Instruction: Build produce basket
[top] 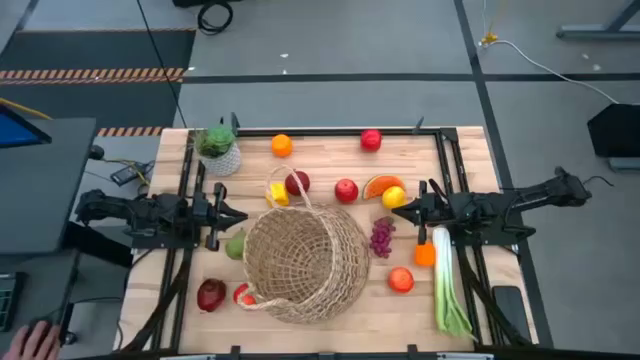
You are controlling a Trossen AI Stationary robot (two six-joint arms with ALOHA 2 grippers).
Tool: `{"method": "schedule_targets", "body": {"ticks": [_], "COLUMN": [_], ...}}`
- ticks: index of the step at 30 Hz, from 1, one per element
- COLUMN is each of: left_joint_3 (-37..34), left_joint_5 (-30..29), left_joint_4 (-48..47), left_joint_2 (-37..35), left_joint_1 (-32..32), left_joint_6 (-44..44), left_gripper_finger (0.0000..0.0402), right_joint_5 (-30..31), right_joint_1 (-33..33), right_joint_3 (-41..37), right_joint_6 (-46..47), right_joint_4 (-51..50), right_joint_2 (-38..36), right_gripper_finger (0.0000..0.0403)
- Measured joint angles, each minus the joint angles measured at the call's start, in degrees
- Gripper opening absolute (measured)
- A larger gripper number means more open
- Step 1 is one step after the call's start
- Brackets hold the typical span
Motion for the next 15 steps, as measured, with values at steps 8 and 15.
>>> {"method": "schedule_targets", "body": {"ticks": [8, 15], "left_joint_3": [0.00, 0.01], "left_joint_5": [0.00, 0.00], "left_joint_4": [0.00, 0.00], "left_joint_2": [0.00, 0.00], "left_joint_1": [0.02, 0.00], "left_joint_6": [0.00, 0.00], "left_gripper_finger": [0.0030, 0.0034], "right_joint_5": [0.00, 0.00], "right_joint_1": [0.01, 0.01], "right_joint_3": [0.00, 0.00], "right_joint_6": [0.02, 0.00], "right_joint_4": [0.02, 0.02], "right_joint_2": [0.01, 0.00], "right_gripper_finger": [0.0016, 0.0016]}}
